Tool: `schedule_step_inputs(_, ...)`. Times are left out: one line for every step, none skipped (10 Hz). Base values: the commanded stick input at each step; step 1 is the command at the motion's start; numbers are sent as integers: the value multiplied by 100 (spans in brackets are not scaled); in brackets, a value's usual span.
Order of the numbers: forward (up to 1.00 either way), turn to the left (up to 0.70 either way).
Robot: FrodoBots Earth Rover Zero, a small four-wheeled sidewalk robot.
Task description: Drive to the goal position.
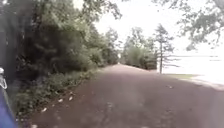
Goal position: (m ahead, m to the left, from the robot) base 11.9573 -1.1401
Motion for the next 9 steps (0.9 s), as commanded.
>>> schedule_step_inputs(70,-3)
schedule_step_inputs(70,-3)
schedule_step_inputs(70,-3)
schedule_step_inputs(70,-3)
schedule_step_inputs(70,-3)
schedule_step_inputs(70,-3)
schedule_step_inputs(70,-3)
schedule_step_inputs(70,-3)
schedule_step_inputs(70,-3)
